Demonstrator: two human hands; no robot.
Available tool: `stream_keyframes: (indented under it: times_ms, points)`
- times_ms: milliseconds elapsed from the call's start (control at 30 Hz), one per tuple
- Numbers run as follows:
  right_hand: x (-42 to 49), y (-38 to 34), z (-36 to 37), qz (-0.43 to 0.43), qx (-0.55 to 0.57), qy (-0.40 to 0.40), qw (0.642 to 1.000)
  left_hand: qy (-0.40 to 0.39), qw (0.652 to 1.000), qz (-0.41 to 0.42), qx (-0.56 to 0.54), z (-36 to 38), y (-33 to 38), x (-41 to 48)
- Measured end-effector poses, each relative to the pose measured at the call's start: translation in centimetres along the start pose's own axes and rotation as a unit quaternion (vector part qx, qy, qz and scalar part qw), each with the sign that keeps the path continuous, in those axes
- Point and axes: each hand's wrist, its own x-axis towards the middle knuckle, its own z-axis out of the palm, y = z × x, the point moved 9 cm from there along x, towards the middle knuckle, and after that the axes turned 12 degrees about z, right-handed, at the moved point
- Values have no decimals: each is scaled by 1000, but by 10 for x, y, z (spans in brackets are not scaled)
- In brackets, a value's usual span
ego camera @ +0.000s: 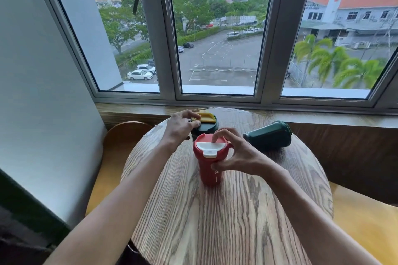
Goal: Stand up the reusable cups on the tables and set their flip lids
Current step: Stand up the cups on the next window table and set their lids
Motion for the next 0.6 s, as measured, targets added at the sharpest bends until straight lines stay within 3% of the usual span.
stream_keyframes:
  times_ms: [600]
  points:
    - [-14,14,-11,22,61,-29,997,11,999,35,15,3,-1,-2]
